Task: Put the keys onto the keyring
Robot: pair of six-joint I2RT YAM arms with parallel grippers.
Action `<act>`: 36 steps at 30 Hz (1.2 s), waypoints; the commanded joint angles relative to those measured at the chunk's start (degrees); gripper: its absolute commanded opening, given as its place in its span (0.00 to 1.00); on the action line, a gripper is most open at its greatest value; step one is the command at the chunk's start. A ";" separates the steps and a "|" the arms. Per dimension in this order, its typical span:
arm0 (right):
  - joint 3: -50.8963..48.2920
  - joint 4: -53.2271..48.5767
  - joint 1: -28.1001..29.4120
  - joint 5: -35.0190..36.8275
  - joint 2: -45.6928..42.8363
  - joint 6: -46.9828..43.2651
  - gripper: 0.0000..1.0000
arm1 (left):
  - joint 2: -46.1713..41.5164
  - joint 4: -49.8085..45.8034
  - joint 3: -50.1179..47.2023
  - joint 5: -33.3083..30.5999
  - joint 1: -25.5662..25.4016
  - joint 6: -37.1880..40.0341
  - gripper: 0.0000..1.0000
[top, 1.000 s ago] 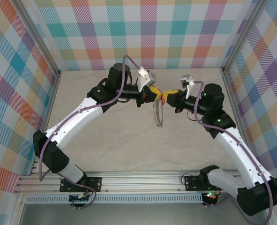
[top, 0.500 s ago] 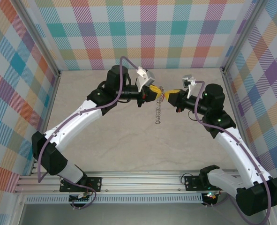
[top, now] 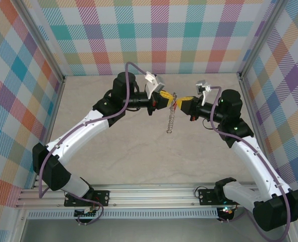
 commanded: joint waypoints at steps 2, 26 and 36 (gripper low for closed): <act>0.39 0.11 -0.79 0.75 0.63 0.08 0.00 | -2.99 7.74 -0.39 1.16 -1.12 -2.94 0.00; -0.79 -0.91 -3.21 5.78 -0.63 2.52 0.39 | -3.46 14.36 -3.26 -1.24 -1.12 -7.29 0.00; -1.89 1.13 -5.18 4.34 -2.32 5.91 0.41 | -2.99 15.30 -3.75 -1.88 -1.12 -7.70 0.00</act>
